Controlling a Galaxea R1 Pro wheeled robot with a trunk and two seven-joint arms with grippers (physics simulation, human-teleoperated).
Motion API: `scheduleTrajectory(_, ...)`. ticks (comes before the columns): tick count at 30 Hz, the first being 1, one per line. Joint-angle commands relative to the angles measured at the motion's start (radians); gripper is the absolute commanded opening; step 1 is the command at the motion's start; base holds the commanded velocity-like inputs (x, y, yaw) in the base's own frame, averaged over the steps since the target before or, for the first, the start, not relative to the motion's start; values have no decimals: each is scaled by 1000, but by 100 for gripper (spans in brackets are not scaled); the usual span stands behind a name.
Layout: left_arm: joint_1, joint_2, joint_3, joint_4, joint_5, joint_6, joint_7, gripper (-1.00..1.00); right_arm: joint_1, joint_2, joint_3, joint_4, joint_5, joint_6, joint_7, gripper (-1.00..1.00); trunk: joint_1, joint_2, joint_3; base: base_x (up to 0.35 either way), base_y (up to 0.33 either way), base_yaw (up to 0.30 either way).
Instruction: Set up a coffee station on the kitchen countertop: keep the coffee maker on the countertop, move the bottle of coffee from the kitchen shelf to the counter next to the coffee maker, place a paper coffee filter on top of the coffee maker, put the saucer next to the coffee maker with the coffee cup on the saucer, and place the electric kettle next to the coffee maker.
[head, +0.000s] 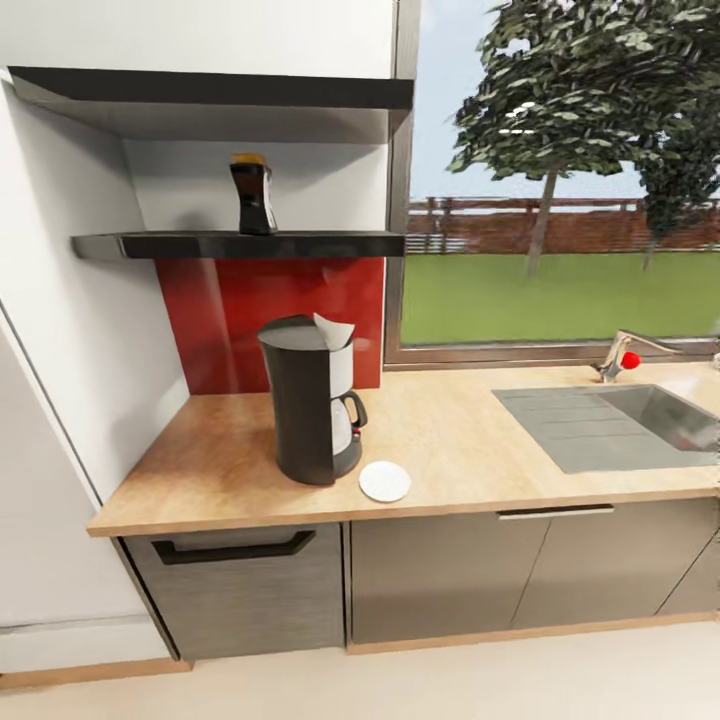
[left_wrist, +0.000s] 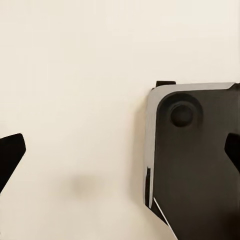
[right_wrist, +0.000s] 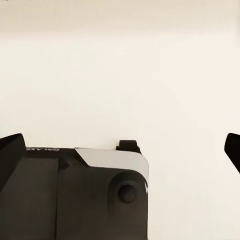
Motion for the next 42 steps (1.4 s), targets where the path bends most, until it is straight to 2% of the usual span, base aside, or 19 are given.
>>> scheduleTrajectory(1, 0, 0, -1, -2, 3, -1, 1, 100, -1, -1, 8, -4, -6, 7, -7, 100, 1, -2, -2, -6, 0, -93)
scheduleTrajectory(5, 0, 2, -2, -9, 3, -5, 0, 100, -1, -1, 8, -3, -6, 5, -8, 100, 1, -2, -1, -2, 0, -34)
scheduleTrajectory(6, 0, 6, -2, -76, 2, -70, 0, 100, -1, -4, 7, -2, -7, 4, -7, 100, 1, -2, -1, 0, 0, -2)
scheduleTrajectory(11, 0, 8, 0, -158, 3, -122, 1, 100, -1, -4, 8, 1, -4, 6, -10, 100, 1, -2, -1, 0, 0, 0)
scheduleTrajectory(16, 0, 5, 4, -254, 7, -288, 1, 100, 0, -5, 10, 41, -3, 4, -13, 100, 1, -2, -1, 0, 0, 0)
scheduleTrajectory(19, 0, 2, 24, -306, 41, -406, 1, 100, -1, -3, 12, 80, -3, 1, -13, 100, 1, -2, -1, 0, 0, 0)
scheduleTrajectory(20, -1, 2, 26, -319, 49, -426, 1, 100, 0, -3, 13, 86, -2, 1, -13, 100, 1, -2, -1, 0, 0, 0)
scheduleTrajectory(22, -1, 0, 34, -414, 101, -498, 1, 100, 0, -2, 14, 109, -2, -2, -14, 100, 1, -2, -1, 0, 0, 0)
scheduleTrajectory(23, -1, 0, 35, -438, 111, -506, 1, 100, 0, -2, 14, 113, -2, -3, -14, 100, 1, -2, -1, 0, 0, 0)
scheduleTrajectory(26, -2, 0, 35, -579, 165, -530, 0, 100, 0, -1, 14, 123, -5, -4, -14, 100, 1, -2, -1, 0, 0, 0)
scheduleTrajectory(28, -22, 0, 35, -655, 178, -535, 0, 100, 0, -1, 14, 125, -5, -4, -14, 100, 1, -2, -1, 0, 0, 0)
scheduleTrajectory(30, -52, 0, 35, -697, 183, -536, 0, 100, 0, -1, 14, 126, -6, -4, -14, 100, 1, -2, -1, 0, 0, 0)
scheduleTrajectory(33, -133, -2, 35, -760, 187, -536, 0, 100, 0, -1, 14, 126, -7, -8, -13, 100, 1, -2, -1, 0, 0, 0)
scheduleTrajectory(37, -206, -14, 33, -821, 188, -533, 0, 100, 0, 3, 14, 126, -9, -17, -11, 100, 1, -2, -1, 0, 0, 0)
scheduleTrajectory(42, -282, -53, 31, -946, 180, -530, -1, 100, 0, 7, 14, 126, -10, -53, -11, 100, 1, -2, -1, 0, 0, 0)
